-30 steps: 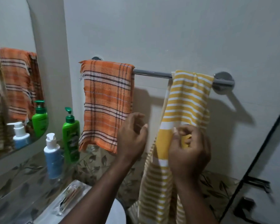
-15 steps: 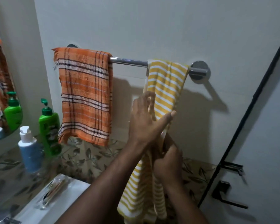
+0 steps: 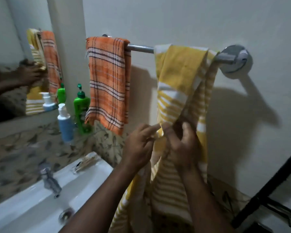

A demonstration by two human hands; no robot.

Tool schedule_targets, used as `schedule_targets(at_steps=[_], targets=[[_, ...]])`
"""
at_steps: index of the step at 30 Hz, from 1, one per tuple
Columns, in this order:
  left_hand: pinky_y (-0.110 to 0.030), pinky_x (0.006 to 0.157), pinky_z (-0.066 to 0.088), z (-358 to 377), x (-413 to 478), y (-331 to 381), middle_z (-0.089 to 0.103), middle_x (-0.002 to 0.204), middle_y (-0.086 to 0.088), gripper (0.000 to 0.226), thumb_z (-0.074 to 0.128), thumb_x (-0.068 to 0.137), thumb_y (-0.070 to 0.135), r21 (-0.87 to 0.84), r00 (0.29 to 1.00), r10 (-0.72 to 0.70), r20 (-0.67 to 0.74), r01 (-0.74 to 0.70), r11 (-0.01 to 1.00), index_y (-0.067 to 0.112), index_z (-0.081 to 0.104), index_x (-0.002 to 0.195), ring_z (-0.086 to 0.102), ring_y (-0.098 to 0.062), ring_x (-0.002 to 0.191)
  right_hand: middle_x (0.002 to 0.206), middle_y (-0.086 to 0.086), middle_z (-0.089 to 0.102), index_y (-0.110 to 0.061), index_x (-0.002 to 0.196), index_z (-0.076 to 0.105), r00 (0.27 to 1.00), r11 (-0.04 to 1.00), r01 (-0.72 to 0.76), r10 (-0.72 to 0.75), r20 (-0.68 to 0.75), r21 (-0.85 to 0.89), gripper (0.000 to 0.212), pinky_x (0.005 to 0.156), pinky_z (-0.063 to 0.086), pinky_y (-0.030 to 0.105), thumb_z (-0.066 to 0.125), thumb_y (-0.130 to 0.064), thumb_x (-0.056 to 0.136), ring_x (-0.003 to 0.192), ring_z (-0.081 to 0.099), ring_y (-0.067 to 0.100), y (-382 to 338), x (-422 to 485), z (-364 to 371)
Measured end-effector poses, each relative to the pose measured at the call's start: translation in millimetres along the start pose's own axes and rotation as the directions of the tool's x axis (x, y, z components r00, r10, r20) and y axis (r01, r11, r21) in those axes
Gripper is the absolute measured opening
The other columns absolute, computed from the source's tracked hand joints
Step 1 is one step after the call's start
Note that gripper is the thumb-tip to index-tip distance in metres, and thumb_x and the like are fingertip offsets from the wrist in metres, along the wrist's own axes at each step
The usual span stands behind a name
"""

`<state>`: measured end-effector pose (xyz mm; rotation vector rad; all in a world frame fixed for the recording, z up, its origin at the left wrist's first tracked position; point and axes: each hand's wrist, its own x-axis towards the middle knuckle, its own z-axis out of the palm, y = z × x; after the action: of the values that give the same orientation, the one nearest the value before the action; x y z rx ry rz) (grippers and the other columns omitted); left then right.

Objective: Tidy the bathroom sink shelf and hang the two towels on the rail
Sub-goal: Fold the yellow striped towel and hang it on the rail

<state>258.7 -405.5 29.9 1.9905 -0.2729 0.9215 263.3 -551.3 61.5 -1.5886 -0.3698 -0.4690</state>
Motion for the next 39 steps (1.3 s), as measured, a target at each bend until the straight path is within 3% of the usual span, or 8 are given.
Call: schedule_targets(at_steps=[8,14,21,26,29,31,35,39], targets=[[-0.039,0.075,0.054,-11.8,-136.9,-4.4,0.067,0.101,0.012,0.033,0.048,0.076,0.033,0.515,0.832,-0.517,0.201,0.36,0.778,0.031,0.077,0.093,0.067,-0.019,0.092,0.103,-0.009,0.08,-0.012,0.106,0.08,0.993,0.961,-0.073,0.045,0.109,0.267,0.035,0.095,0.058,0.033,0.08,-0.038,0.083,0.104,0.075,0.009,-1.1,-7.0,22.7],[-0.041,0.093,0.057,-56.6,-131.8,36.3,0.073,0.127,0.006,0.054,0.063,0.078,0.045,-0.234,0.801,-0.579,-0.154,0.54,0.809,0.046,0.065,0.132,0.066,-0.017,0.123,0.092,-0.002,0.08,-0.03,0.087,0.074,0.918,0.969,-0.228,0.181,0.352,0.097,0.02,0.083,0.058,0.041,0.071,-0.048,0.079,0.095,0.076,0.024,62.3,-123.2,18.2],[-0.04,0.089,0.059,-46.3,-141.8,50.6,0.077,0.118,0.016,0.048,0.061,0.084,0.04,0.289,0.86,-0.505,0.066,0.468,0.835,0.044,0.069,0.131,0.072,-0.007,0.104,0.121,0.014,0.077,-0.005,0.122,0.071,0.738,0.802,-0.539,0.3,0.605,0.26,0.06,0.096,0.059,0.039,0.081,-0.046,0.079,0.12,0.07,0.036,89.4,-143.7,-24.1],[-0.036,0.071,0.051,-47.4,-201.5,39.2,0.067,0.097,0.001,0.038,0.049,0.084,0.042,0.738,0.706,-0.637,0.31,0.243,0.629,0.031,0.074,0.11,0.067,-0.026,0.094,0.123,0.014,0.073,-0.004,0.123,0.069,0.752,0.7,-0.605,0.344,0.563,0.38,0.073,0.102,0.054,0.052,0.088,-0.057,0.077,0.114,0.07,0.033,67.2,-115.7,-16.8],[-0.036,0.075,0.053,-55.9,-239.2,35.2,0.072,0.103,0.004,0.035,0.051,0.086,0.042,0.787,0.685,-0.698,0.207,0.307,0.536,0.032,0.072,0.112,0.069,-0.027,0.099,0.074,-0.006,0.072,-0.011,0.083,0.067,0.757,0.764,-0.571,0.348,0.554,0.301,0.019,0.076,0.054,0.023,0.077,-0.022,0.095,0.069,0.065,0.004,56.5,-123.3,-15.2],[-0.034,0.084,0.055,-73.6,-250.4,38.0,0.076,0.104,0.011,0.041,0.054,0.08,0.049,0.572,0.683,-0.73,-0.019,0.606,0.553,0.042,0.075,0.115,0.07,-0.017,0.098,0.1,0.006,0.076,0.007,0.098,0.073,0.747,0.767,-0.575,0.351,0.564,0.285,0.019,0.08,0.05,0.006,0.069,-0.011,0.097,0.079,0.067,-0.009,52.6,-138.8,-10.4],[-0.033,0.091,0.055,-105.2,-258.0,38.9,0.074,0.104,0.013,0.045,0.063,0.068,0.051,0.262,0.562,-0.825,-0.053,0.805,0.532,0.041,0.076,0.111,0.069,-0.013,0.097,0.141,0.022,0.064,0.002,0.129,0.068,0.691,0.582,-0.69,0.354,0.63,0.43,0.091,0.116,0.045,0.051,0.099,-0.048,0.06,0.133,0.061,0.038,47.6,-173.6,-10.1],[-0.04,0.082,0.054,-111.7,-281.8,39.1,0.072,0.082,0.009,0.015,0.069,0.064,0.045,0.366,0.48,-0.877,0.038,0.81,0.459,0.032,0.066,0.072,0.068,-0.019,0.086,0.135,0.021,0.066,-0.001,0.134,0.063,0.626,0.383,-0.778,0.402,0.669,0.498,0.077,0.121,0.037,0.06,0.091,-0.03,0.068,0.128,0.06,0.042,38.0,-181.0,-17.9]])
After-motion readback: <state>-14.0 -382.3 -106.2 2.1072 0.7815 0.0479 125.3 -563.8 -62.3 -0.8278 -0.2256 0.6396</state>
